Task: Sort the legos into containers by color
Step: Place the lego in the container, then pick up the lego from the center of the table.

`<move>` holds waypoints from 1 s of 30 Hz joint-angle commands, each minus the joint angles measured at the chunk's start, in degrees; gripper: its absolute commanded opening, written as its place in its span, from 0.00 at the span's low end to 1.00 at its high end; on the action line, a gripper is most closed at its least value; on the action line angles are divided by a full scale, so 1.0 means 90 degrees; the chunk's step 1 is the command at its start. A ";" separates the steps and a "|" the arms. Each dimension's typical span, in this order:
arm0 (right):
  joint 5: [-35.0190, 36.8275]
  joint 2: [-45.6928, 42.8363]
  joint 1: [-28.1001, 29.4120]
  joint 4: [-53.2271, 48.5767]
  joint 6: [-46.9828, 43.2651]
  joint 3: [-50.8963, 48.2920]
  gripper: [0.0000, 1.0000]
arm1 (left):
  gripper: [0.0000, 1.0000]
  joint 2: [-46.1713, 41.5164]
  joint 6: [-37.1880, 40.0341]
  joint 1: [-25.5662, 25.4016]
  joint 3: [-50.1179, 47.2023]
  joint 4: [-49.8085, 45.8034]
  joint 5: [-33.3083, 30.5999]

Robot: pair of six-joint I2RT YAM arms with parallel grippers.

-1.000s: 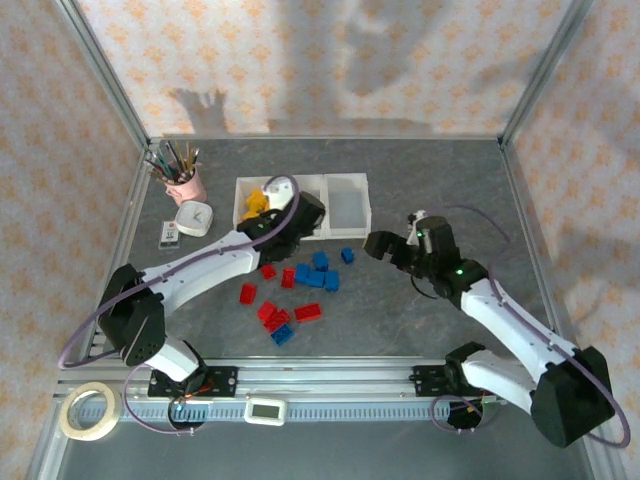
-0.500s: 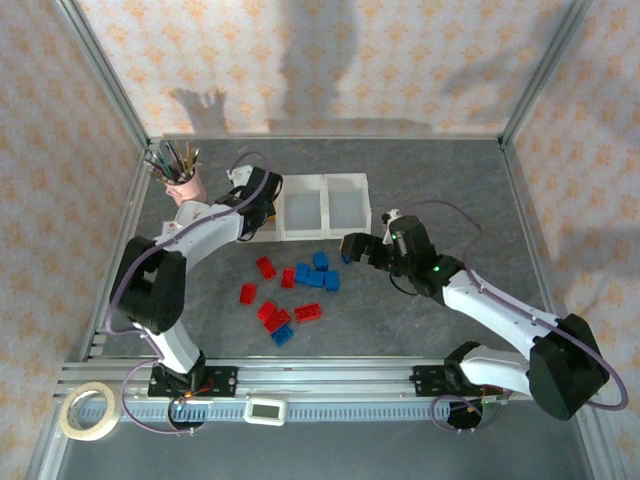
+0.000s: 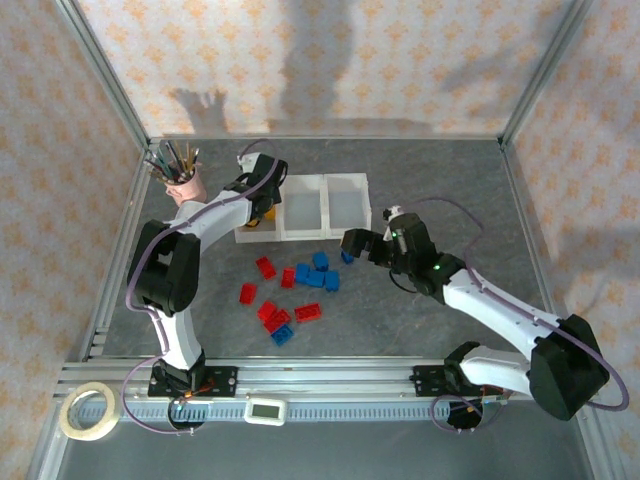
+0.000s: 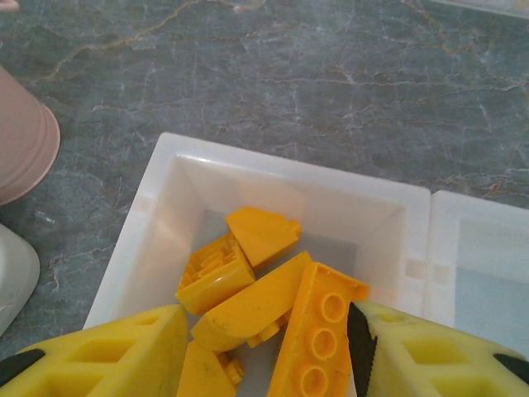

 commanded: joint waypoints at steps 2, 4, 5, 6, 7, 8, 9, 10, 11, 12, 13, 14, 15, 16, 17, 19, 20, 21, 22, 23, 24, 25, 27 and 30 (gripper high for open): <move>0.0295 -0.0170 0.0033 -0.0143 -0.0124 0.0212 1.00 | 0.57 -0.0588 0.0075 0.0041 -0.0083 -0.0086 0.0414; 0.0345 -0.0182 0.0033 -0.0269 -0.0159 0.0241 1.00 | 0.58 -0.0849 0.0016 0.0025 -0.0269 -0.0077 0.0689; 0.0365 -0.0180 0.0033 -0.0324 -0.0177 0.0244 1.00 | 0.58 -0.1031 -0.0017 0.0005 -0.0393 -0.0067 0.0807; 0.0364 -0.0191 0.0033 -0.0360 -0.0171 0.0234 1.00 | 0.58 -0.1169 -0.0054 -0.0019 -0.0507 -0.0045 0.0879; 0.0358 -0.0208 0.0033 -0.0394 -0.0171 0.0223 1.00 | 0.58 -0.1332 -0.0091 -0.0053 -0.0687 0.0007 0.0998; 0.0357 -0.0238 0.0044 -0.0433 -0.0188 0.0195 1.00 | 0.58 -0.1479 -0.0090 -0.0112 -0.0834 0.0039 0.1145; 0.0357 -0.0273 0.0044 -0.0466 -0.0181 0.0162 1.00 | 0.59 -0.1601 -0.0110 -0.0161 -0.0945 0.0024 0.1221; 0.0380 -0.0324 0.0043 -0.0502 -0.0181 0.0120 1.00 | 0.59 -0.1738 -0.0160 -0.0228 -0.1048 -0.0028 0.1226; 0.0395 -0.0370 0.0043 -0.0534 -0.0179 0.0071 1.00 | 0.59 -0.1880 -0.0170 -0.0316 -0.1158 -0.0084 0.1234; 0.0405 -0.0424 0.0043 -0.0565 -0.0175 0.0018 1.00 | 0.59 -0.2021 -0.0188 -0.0395 -0.1253 -0.0118 0.1224; 0.0406 -0.0483 0.0043 -0.0590 -0.0177 -0.0051 1.00 | 0.59 -0.2173 -0.0236 -0.0496 -0.1361 -0.0144 0.1223; 0.0396 -0.0533 0.0043 -0.0613 -0.0166 -0.0120 1.00 | 0.59 -0.2314 -0.0263 -0.0605 -0.1487 -0.0155 0.1247; 0.0387 -0.0581 0.0044 -0.0639 -0.0159 -0.0183 1.00 | 0.59 -0.2455 -0.0287 -0.0698 -0.1597 -0.0177 0.1251; 0.0369 -0.0630 0.0044 -0.0658 -0.0165 -0.0263 1.00 | 0.59 -0.2582 -0.0399 -0.0808 -0.1707 -0.0217 0.1236; 0.0362 -0.0670 0.0046 -0.0683 -0.0168 -0.0339 1.00 | 0.59 -0.2703 -0.0472 -0.0901 -0.1801 -0.0233 0.1264; 0.0376 -0.0777 0.0051 -0.0726 -0.0142 -0.0506 1.00 | 0.59 -0.2928 -0.0653 -0.1142 -0.2037 -0.0188 0.1425; 0.0376 -0.0820 0.0043 -0.0736 -0.0128 -0.0598 1.00 | 0.59 -0.3010 -0.0688 -0.1253 -0.2132 -0.0161 0.1488; 0.0368 -0.0874 0.0045 -0.0719 -0.0098 -0.0697 1.00 | 0.59 -0.3093 -0.0920 -0.1387 -0.2242 -0.0129 0.1567; 0.0348 -0.0934 0.0045 -0.0695 -0.0058 -0.0803 1.00 | 0.59 -0.3141 -0.1033 -0.1541 -0.2331 -0.0077 0.1641; 0.0340 -0.0987 0.0049 -0.0684 -0.0037 -0.0904 1.00 | 0.59 -0.3181 -0.1106 -0.1665 -0.2411 -0.0026 0.1695; 0.0328 -0.1035 0.0044 -0.0680 0.0007 -0.0990 1.00 | 0.59 -0.3193 -0.1208 -0.1847 -0.2471 0.0006 0.1712; 0.0347 -0.1089 0.0043 -0.0688 0.0038 -0.1079 1.00 | 0.59 -0.3193 -0.1301 -0.2013 -0.2504 0.0015 0.1702; 0.0386 -0.1177 0.0043 -0.0715 0.0085 -0.1218 1.00 | 0.59 -0.3135 -0.1449 -0.2326 -0.2512 0.0001 0.1660; 0.0461 -0.1349 0.0048 -0.0706 0.0171 -0.1436 1.00 | 0.59 -0.2951 -0.1581 -0.2761 -0.2461 0.0013 0.1658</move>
